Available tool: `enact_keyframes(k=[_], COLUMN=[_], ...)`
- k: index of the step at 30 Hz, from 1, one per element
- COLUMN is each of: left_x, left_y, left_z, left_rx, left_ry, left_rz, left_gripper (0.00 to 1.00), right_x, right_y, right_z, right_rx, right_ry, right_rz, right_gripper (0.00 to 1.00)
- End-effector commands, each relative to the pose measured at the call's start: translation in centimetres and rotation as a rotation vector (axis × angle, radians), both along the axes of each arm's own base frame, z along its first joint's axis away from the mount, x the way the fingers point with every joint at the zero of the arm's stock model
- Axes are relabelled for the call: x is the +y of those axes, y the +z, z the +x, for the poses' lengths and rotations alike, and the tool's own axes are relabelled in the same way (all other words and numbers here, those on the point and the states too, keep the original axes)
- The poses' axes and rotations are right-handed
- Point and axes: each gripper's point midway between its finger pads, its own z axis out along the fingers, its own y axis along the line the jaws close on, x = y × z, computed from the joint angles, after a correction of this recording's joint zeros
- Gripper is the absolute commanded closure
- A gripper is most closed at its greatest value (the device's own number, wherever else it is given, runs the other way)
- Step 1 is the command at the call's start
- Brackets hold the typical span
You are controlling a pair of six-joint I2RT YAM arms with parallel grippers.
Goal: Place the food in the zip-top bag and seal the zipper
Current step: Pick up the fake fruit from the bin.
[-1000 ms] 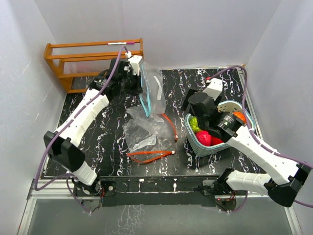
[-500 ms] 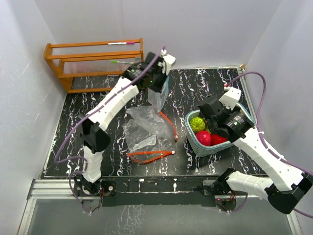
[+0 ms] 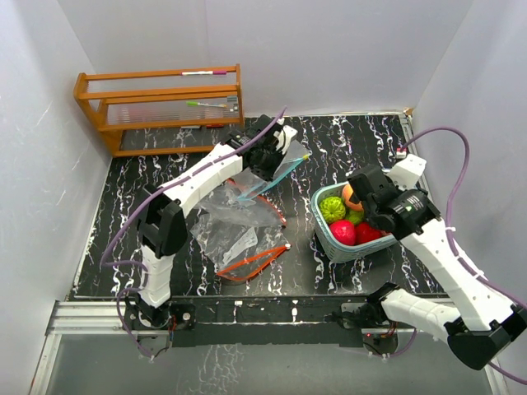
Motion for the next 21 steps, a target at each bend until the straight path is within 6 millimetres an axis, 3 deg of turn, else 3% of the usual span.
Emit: enact_keyframes(k=[1,8,15,21], left_x=[-0.8,-1.3,-1.7,-2.0], left_y=[4.8,6.9,7.7,8.3], left_z=[-0.2,-0.2,-0.7,-1.0], left_rx=[-0.073,-0.11,-0.109,-0.109], left_ry=[-0.005,-0.016,-0.038,-0.053], left_rz=[-0.128,-0.186,-0.222,-0.244], left_gripper=[1.0,1.0,1.0,1.0], right_x=[-1.6,-1.8,-2.1,-3.5], right_y=[1.2,0.7,-3.1,-4.2], right_z=[-0.5,-0.1,0.0,-0.5], right_rx=[-0.036,-0.034,0.012,0.016], right_ry=[-0.032,-0.053,-0.157,-0.232], right_rz=[-0.026,0.007,0.067,0.074], right_gripper=[0.02,0.02,0.02,0.02])
